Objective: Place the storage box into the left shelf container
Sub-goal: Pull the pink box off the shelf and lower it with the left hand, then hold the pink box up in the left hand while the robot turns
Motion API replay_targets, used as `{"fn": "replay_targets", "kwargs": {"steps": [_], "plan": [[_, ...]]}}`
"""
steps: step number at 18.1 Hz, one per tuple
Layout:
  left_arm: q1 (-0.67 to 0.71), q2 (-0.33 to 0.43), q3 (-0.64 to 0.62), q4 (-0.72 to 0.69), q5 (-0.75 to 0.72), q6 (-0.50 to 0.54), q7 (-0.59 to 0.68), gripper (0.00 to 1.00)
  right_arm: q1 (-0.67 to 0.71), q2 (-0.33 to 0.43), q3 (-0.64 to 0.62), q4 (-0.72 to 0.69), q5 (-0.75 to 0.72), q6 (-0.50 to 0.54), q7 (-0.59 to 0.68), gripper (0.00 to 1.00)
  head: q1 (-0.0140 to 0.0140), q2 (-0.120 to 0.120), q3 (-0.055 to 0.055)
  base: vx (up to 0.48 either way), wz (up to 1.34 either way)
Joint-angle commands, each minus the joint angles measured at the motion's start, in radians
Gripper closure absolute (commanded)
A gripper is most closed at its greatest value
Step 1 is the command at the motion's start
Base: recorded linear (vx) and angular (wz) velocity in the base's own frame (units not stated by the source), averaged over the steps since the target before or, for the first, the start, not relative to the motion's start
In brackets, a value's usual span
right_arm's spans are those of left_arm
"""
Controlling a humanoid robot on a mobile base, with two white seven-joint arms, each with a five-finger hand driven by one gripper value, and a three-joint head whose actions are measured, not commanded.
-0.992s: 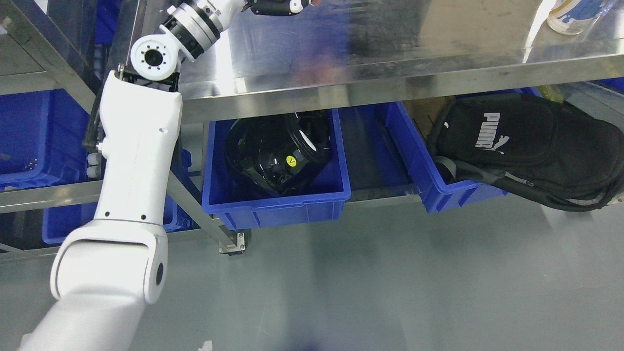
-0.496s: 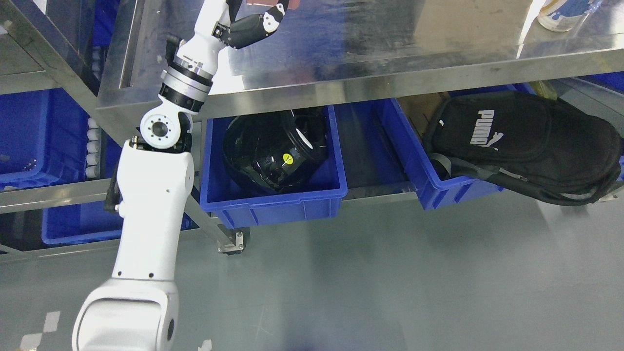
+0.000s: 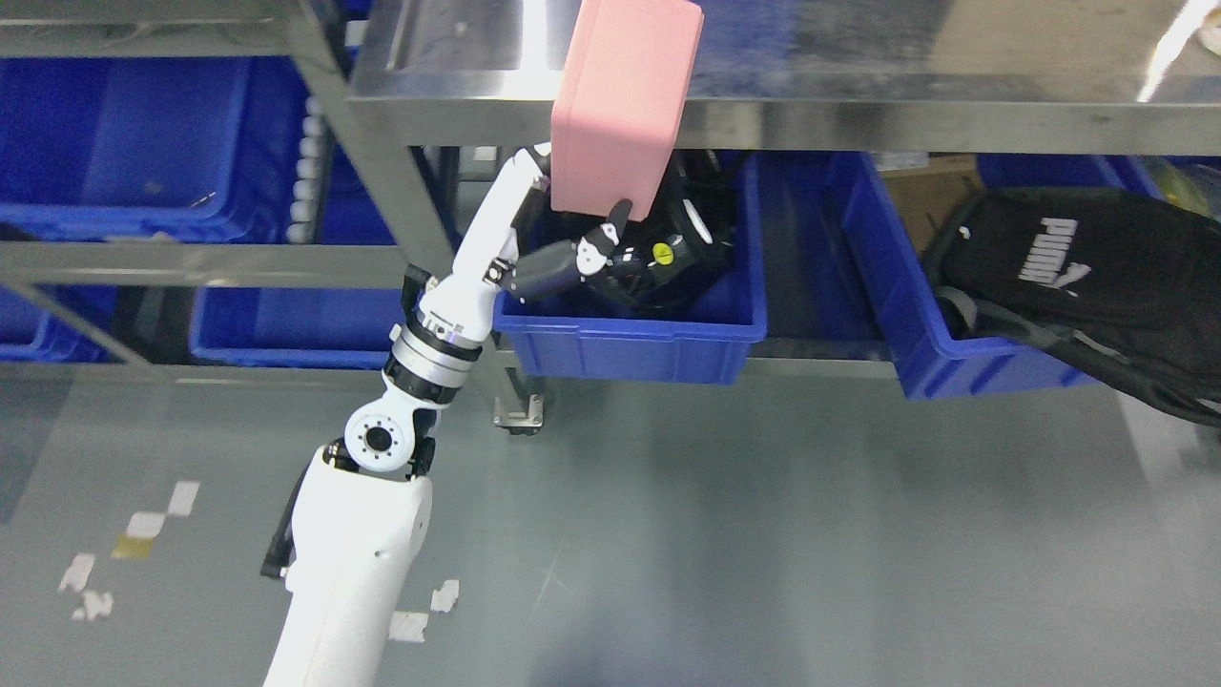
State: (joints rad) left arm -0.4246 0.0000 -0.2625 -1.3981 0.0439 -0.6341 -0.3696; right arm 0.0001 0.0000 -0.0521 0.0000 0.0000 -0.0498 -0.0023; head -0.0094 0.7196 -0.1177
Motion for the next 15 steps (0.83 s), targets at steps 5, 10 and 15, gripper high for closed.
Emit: {"fn": "replay_targets", "kwargs": {"steps": [5, 10, 15], "plan": [[0.26, 0.017, -0.096, -0.173, 0.007, -0.07, 0.0, 0.97, -0.003, -0.017, 0.0, -0.017, -0.021, -0.001, -0.001, 0.0, 0.0, 0.0, 0.0, -0.112, 0.99], [0.316, 0.017, -0.081, -0.173, 0.007, -0.093, 0.0, 0.96, -0.003, -0.017, 0.0, -0.017, -0.021, 0.001, 0.001, 0.0, 0.0, 0.001, 0.0, 0.028, 1.35], [0.317, 0.017, -0.052, -0.173, 0.007, -0.095, 0.0, 0.96, -0.005, -0.017, 0.0, -0.017, -0.021, 0.001, -0.001, 0.0, 0.0, 0.001, 0.0, 0.266, 1.35]]}}
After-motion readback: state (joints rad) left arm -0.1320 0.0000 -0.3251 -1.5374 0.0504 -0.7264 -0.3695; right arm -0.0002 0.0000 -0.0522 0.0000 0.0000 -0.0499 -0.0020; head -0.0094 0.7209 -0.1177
